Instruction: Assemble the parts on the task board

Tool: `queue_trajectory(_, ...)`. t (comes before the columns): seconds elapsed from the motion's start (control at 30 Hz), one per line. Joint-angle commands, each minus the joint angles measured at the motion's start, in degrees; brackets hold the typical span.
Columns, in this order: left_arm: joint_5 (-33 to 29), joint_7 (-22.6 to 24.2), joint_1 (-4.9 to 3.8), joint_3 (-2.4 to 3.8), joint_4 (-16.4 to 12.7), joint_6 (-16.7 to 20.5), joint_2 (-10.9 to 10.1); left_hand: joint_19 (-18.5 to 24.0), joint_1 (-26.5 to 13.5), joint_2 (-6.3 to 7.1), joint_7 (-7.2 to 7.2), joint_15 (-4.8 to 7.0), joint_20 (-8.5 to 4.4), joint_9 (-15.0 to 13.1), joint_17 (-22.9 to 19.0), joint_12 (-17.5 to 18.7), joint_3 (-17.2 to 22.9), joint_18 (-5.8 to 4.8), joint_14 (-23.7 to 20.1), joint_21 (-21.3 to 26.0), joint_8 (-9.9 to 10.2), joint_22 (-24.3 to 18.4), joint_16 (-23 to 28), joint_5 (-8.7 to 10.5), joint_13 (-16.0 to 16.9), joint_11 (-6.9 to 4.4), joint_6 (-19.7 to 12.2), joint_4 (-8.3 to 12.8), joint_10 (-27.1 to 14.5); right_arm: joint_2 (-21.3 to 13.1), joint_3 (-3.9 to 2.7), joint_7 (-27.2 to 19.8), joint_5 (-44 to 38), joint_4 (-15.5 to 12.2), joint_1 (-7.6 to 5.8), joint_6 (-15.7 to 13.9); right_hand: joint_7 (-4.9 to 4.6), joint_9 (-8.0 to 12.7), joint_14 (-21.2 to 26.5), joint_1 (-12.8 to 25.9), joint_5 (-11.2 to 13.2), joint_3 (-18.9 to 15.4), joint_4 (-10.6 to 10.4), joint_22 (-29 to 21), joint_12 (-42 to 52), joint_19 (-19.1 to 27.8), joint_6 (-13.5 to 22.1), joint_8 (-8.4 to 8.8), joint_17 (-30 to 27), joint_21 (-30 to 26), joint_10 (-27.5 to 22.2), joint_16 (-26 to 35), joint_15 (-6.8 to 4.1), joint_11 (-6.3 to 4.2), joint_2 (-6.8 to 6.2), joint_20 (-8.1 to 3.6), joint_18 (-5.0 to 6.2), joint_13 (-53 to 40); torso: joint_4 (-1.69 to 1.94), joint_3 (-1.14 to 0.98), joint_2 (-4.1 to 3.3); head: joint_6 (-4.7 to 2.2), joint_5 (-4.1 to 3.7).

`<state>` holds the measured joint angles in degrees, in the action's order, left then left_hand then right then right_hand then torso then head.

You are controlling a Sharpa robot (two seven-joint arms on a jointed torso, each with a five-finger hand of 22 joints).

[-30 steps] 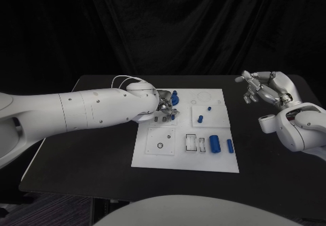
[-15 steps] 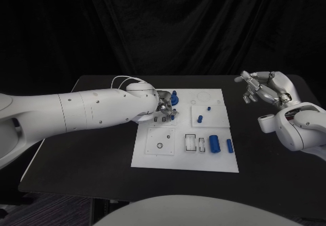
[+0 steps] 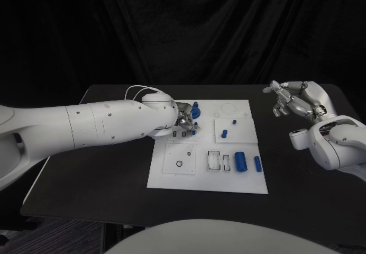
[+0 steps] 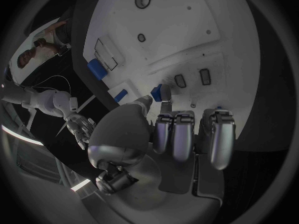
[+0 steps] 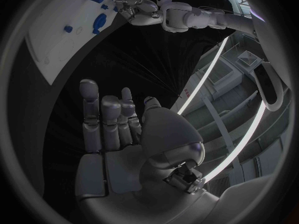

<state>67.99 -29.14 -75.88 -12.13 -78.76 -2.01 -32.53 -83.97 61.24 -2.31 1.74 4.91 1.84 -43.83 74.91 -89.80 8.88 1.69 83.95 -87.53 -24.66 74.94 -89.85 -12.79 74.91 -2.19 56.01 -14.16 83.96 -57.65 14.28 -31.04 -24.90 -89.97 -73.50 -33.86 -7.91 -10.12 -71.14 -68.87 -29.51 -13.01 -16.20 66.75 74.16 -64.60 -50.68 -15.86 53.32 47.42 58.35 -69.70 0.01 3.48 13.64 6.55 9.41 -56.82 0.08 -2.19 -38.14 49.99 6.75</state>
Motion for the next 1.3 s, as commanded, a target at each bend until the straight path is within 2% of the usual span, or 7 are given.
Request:
queue_trajectory(0.03, 0.15, 0.48, 0.16, 0.04, -0.05, -0.89, 0.09, -0.11, -0.1, 0.1, -0.02, 0.2, -0.4, -0.11, 15.09, -0.2, -0.15, 0.26, 6.05, 0.35, 0.45, 6.9, -0.15, 0.19, 15.09, -0.18, 0.52, 0.37, 6.04, 0.03, -0.04, 0.77, -0.25, 0.05, 0.21, -0.23, 0.34, 0.06, -0.45, -0.59, -0.27, 0.4, -0.01, -0.02, 0.18, -0.3, 0.23, -0.09, -0.03, -0.18, 0.43, -0.06, 0.0, 0.02, -0.17, -0.18, 0.05, 0.07, 0.02, 0.0, 0.01, 0.01, 0.01)
queue_trajectory(0.67, 0.15, 0.5, 0.22, 0.04, 0.11, -1.75, 0.16, -0.02, 1.18, -0.07, -0.1, 0.25, -0.42, -0.64, 15.09, -0.2, 0.52, 0.3, 6.05, 0.51, 1.78, 6.75, -0.15, -1.53, 15.09, -0.25, 0.96, 2.09, 6.04, 0.3, -0.04, 1.34, -0.57, 0.41, 0.39, 0.11, 0.35, 0.09, -0.44, -0.86, -0.39, 0.56, 0.0, -0.1, 0.15, -0.27, 0.25, -0.09, -0.15, -0.35, 0.43, -0.01, -0.01, 0.01, -0.24, -0.19, 0.07, 0.15, 0.02, 0.08, -0.03, 0.01, 0.31)
queue_trajectory(0.87, 0.15, 0.41, 0.24, 0.04, 0.04, -2.01, 0.12, 0.31, 2.71, 0.13, -0.27, 0.39, -0.56, -1.26, 15.09, -0.2, 2.23, 0.44, 6.05, 0.82, 3.25, 6.21, -0.15, -5.81, 15.09, -0.39, 1.18, 4.51, 6.04, 0.4, -0.04, 1.47, -0.64, 0.47, 0.41, 0.14, 0.37, 0.17, -0.5, -1.58, -0.71, 0.93, 0.12, -0.09, 0.13, -0.38, 0.26, -0.08, -0.25, -0.39, 0.45, 0.0, -0.04, -0.02, -0.46, -0.23, 0.06, 0.26, 0.03, 0.09, 0.0, 0.01, 0.19)
queue_trajectory(1.0, 0.15, 0.34, 0.25, 0.04, -0.03, -2.18, 0.03, 0.27, 3.18, 0.29, -0.28, 0.43, -0.62, -1.54, 15.09, -0.2, 3.48, 0.44, 6.05, 0.88, 3.87, 6.21, -0.15, -7.51, 15.09, -0.42, 1.28, 5.6, 6.04, 0.39, -0.04, 1.62, -0.8, 0.48, 0.42, 0.14, 0.39, 0.21, -0.48, -2.02, -1.02, 1.16, 0.18, -0.17, 0.11, -0.36, 0.22, -0.1, -0.42, -0.57, 0.45, 0.07, -0.06, -0.04, -0.68, -0.25, 0.08, 0.33, 0.04, 0.09, 0.05, 0.01, 0.3)
queue_trajectory(1.1, 0.15, 0.33, 0.26, 0.04, -0.07, -2.24, -0.05, 0.22, 3.41, 0.91, -0.33, 0.48, -0.67, -2.0, 15.09, -0.2, 5.57, 0.44, 6.05, 0.96, 4.66, 6.23, -0.15, -10.61, 15.09, -0.46, 1.57, 7.19, 6.04, 0.43, -0.04, 1.78, -0.87, 0.55, 0.42, 0.18, 0.4, 0.23, -0.51, -2.24, -1.2, 1.29, 0.19, -0.17, 0.08, -0.38, 0.21, -0.1, -0.44, -0.59, 0.42, 0.06, -0.07, -0.05, -0.77, -0.26, 0.08, 0.4, 0.04, 0.08, 0.04, 0.01, 0.32)
queue_trajectory(1.17, 0.15, 0.34, 0.26, 0.04, -0.11, -2.17, -0.12, 0.2, 3.48, 1.06, -0.33, 0.49, -0.68, -2.11, 15.09, -0.2, 6.14, 0.44, 6.05, 0.98, 4.82, 6.24, -0.15, -11.01, 15.09, -0.48, 1.63, 7.62, 6.04, 0.46, -0.04, 1.88, -0.89, 0.6, 0.42, 0.22, 0.4, 0.23, -0.51, -2.24, -1.2, 1.29, 0.19, -0.17, 0.08, -0.38, 0.21, -0.1, -0.44, -0.59, 0.42, 0.06, -0.07, -0.05, -0.77, -0.26, 0.08, 0.4, 0.03, 0.07, 0.01, 0.01, 0.36)
queue_trajectory(1.3, 0.15, 0.35, 0.27, 0.04, -0.25, -1.79, -0.39, 0.18, 3.48, 2.17, -0.28, 0.54, -0.74, -2.91, 15.09, -0.2, 10.37, 0.45, 6.05, 1.09, 5.66, 6.24, -0.15, -14.13, 15.09, -0.49, 1.97, 10.25, 6.04, 0.56, -0.04, 2.1, -0.92, 0.74, 0.43, 0.35, 0.4, 0.23, -0.51, -2.24, -1.2, 1.29, 0.19, -0.17, 0.08, -0.38, 0.21, -0.1, -0.44, -0.59, 0.42, 0.06, -0.07, -0.05, -0.77, -0.26, 0.08, 0.4, 0.0, 0.07, 0.0, 0.01, 0.35)
